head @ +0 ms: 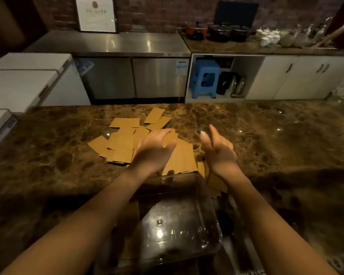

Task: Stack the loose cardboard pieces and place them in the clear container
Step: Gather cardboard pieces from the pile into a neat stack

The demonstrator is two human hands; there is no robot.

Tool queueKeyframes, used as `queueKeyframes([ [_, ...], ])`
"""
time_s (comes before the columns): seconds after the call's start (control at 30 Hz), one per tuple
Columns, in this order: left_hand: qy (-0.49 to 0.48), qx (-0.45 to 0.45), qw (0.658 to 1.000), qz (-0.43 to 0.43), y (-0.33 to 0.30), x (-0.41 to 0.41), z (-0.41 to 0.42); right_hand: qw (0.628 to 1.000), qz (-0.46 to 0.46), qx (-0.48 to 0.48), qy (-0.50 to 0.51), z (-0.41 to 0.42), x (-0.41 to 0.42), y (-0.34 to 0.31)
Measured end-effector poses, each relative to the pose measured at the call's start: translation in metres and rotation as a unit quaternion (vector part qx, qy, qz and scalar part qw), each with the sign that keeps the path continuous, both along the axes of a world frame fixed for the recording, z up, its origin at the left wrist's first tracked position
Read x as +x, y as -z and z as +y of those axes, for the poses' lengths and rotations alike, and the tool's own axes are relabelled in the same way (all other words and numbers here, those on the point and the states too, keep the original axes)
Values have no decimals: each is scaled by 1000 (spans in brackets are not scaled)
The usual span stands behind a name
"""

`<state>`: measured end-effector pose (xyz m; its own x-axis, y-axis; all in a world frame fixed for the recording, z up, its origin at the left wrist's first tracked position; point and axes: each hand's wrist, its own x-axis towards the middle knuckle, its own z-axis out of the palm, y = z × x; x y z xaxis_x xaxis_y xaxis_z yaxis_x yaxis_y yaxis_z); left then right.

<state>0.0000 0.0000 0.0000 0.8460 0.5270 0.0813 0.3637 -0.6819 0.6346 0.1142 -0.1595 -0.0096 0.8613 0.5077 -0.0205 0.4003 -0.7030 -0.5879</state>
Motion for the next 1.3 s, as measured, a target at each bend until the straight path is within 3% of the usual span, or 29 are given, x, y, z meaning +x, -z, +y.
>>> queueKeyframes([
  [0.13, 24, -302, 952, 49, -6, 43, -20, 970, 139, 143, 142, -39, 28, 5],
  [0.23, 23, -407, 899, 156, 2, 67, -35, 940, 248, 101, 210, -55, 41, 15],
  [0.33, 9, -397, 890, 222, 12, 79, -44, 887, 359, 106, 271, -66, 42, 24],
  [0.43, -3, -392, 879, 270, 21, 86, -50, 871, 389, 113, 277, -70, 38, 33],
  [0.9, -50, -450, 840, 300, 29, 99, -57, 876, 397, 101, 254, -44, 41, 54],
  [1.03, -54, -464, 833, 297, 30, 97, -52, 896, 378, 56, 226, -42, 37, 58],
  [1.17, -47, -494, 816, 297, 28, 95, -48, 886, 396, 91, 221, -38, 32, 57],
  [1.3, -53, -538, 804, 249, 23, 90, -42, 923, 333, 70, 178, -29, 28, 43],
])
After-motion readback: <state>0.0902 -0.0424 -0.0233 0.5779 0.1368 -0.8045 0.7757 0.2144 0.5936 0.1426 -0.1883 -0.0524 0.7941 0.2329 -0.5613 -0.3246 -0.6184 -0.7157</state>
